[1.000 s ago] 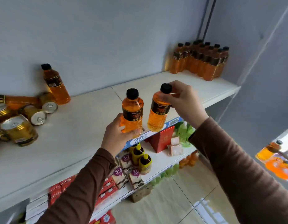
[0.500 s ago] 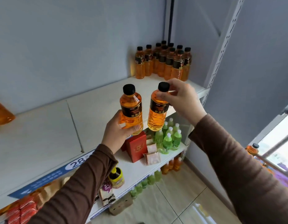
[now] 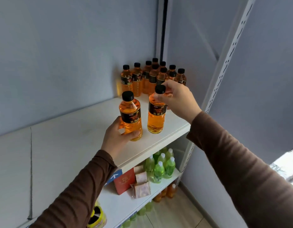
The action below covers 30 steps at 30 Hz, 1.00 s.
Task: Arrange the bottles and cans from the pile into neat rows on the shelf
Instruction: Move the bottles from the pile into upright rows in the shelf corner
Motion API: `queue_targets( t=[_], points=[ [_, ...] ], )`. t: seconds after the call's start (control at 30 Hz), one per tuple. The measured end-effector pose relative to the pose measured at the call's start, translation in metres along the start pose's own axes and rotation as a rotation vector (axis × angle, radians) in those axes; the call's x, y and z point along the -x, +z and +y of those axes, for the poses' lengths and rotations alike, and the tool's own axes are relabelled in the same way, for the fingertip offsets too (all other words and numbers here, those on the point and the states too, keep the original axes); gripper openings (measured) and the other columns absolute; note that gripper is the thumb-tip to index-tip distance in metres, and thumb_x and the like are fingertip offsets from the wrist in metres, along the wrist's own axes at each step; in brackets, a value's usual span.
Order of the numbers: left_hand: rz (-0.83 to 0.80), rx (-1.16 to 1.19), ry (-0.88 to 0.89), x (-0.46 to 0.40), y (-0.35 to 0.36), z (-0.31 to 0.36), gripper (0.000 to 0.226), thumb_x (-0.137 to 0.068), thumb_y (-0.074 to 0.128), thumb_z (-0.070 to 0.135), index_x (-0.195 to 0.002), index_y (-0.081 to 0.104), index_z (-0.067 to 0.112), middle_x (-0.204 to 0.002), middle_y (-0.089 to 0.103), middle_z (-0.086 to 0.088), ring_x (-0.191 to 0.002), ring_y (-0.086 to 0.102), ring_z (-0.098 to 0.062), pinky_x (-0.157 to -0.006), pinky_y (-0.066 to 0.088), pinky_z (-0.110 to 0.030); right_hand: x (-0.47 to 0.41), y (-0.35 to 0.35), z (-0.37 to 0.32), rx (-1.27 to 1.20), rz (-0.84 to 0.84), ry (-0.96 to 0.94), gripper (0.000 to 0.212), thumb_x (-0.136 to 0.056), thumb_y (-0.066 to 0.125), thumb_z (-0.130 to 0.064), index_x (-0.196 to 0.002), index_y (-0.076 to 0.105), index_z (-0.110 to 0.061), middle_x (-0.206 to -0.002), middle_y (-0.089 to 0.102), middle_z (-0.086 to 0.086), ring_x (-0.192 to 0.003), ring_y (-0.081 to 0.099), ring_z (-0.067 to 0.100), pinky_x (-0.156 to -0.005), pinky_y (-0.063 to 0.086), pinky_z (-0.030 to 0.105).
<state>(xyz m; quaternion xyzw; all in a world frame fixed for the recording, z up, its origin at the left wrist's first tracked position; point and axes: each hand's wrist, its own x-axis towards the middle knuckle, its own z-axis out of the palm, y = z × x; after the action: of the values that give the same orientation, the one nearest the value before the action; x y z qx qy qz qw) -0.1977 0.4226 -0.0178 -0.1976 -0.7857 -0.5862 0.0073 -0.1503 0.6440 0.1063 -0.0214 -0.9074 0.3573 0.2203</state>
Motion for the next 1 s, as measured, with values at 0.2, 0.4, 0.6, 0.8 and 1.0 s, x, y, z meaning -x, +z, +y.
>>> queue_targets(
  t=[0.2,0.4,0.6,0.8,1.0],
  points=[
    [0.051,0.017,-0.031,-0.049,0.015,-0.014,0.046,-0.072,0.086,0.039,-0.110,0.060,0.048,-0.108,0.068,0.028,-0.101,0.061,0.007,-0.083,0.045,-0.021,-0.090,0.000,0.018,0.154,-0.116,-0.105,0.037,-0.087,0.070,-0.042,-0.115,0.060,-0.021,-0.106,0.065,-0.002,-0.094,0.060,0.016,-0.079,0.055,0.032],
    [0.153,-0.020,-0.102,-0.098,0.037,-0.029,0.051,-0.072,0.086,0.036,-0.118,0.061,0.038,-0.107,0.069,0.027,-0.102,0.061,0.007,-0.084,0.045,-0.018,-0.175,0.005,0.037,0.286,-0.313,-0.223,0.038,-0.089,0.068,-0.040,-0.116,0.060,-0.014,-0.106,0.064,0.004,-0.094,0.060,0.022,-0.082,0.053,0.037],
    [0.225,-0.087,-0.192,-0.139,0.051,-0.036,0.062,-0.076,0.084,0.035,-0.131,0.056,0.029,-0.124,0.065,0.011,-0.116,0.058,-0.012,-0.102,0.044,-0.036,-0.232,0.020,0.046,0.477,-0.424,-0.310,0.042,-0.093,0.062,-0.035,-0.125,0.056,-0.007,-0.117,0.062,0.012,-0.105,0.060,0.029,-0.090,0.051,0.042],
    [0.236,-0.099,-0.243,-0.168,0.055,-0.043,0.067,-0.076,0.083,0.035,-0.135,0.054,0.024,-0.130,0.063,0.004,-0.119,0.056,-0.017,-0.101,0.044,-0.035,-0.264,0.036,0.052,0.607,-0.488,-0.318,0.037,-0.093,0.061,-0.022,-0.126,0.057,-0.004,-0.118,0.064,0.012,-0.106,0.061,0.028,-0.089,0.052,0.038],
    [0.204,-0.086,-0.242,-0.195,0.052,-0.054,0.063,-0.076,0.084,0.033,-0.132,0.055,0.025,-0.126,0.064,0.005,-0.115,0.057,-0.017,-0.094,0.043,-0.031,-0.278,0.049,0.054,0.617,-0.498,-0.287,0.038,-0.092,0.064,-0.027,-0.122,0.059,-0.005,-0.115,0.064,0.011,-0.103,0.062,0.028,-0.087,0.053,0.037]
  ],
)
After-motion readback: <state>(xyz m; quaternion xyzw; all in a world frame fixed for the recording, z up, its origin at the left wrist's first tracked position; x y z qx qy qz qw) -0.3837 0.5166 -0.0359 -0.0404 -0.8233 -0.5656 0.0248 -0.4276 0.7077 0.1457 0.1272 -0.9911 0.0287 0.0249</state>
